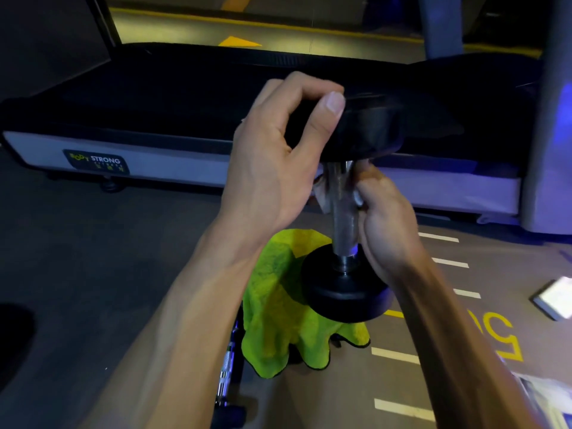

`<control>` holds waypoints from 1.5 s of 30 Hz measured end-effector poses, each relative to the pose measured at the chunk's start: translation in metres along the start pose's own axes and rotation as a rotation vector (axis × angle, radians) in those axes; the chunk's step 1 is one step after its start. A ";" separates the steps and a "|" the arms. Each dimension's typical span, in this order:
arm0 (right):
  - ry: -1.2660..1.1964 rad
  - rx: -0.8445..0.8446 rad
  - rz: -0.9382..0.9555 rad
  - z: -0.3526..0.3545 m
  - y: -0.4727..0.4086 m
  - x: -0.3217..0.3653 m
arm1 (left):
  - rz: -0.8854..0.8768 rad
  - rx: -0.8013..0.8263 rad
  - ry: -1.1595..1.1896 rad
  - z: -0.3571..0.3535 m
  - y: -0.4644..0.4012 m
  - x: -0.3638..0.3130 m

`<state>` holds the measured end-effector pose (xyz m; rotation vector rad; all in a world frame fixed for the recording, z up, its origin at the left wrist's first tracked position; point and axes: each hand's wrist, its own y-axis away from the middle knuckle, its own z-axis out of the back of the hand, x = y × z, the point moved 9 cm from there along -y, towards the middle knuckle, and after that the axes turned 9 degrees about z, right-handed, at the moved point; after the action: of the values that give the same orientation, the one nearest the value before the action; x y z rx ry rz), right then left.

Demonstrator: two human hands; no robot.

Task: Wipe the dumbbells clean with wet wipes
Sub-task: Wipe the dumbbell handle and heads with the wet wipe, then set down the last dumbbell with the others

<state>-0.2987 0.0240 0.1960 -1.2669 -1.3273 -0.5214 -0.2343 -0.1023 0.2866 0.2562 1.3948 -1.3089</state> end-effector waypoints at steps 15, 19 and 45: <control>0.729 0.455 -0.130 0.028 0.050 -0.019 | 0.191 -0.038 0.127 0.003 0.017 0.039; 0.724 0.370 -0.092 0.024 0.057 -0.015 | 0.479 0.030 0.362 -0.011 0.051 0.079; 0.360 0.217 -0.106 -0.055 0.144 -0.041 | 1.048 -0.215 0.488 0.119 0.162 0.199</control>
<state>-0.1606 0.0058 0.1181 -0.8798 -1.1161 -0.6291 -0.1097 -0.2389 0.0730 1.0453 1.4418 -0.2227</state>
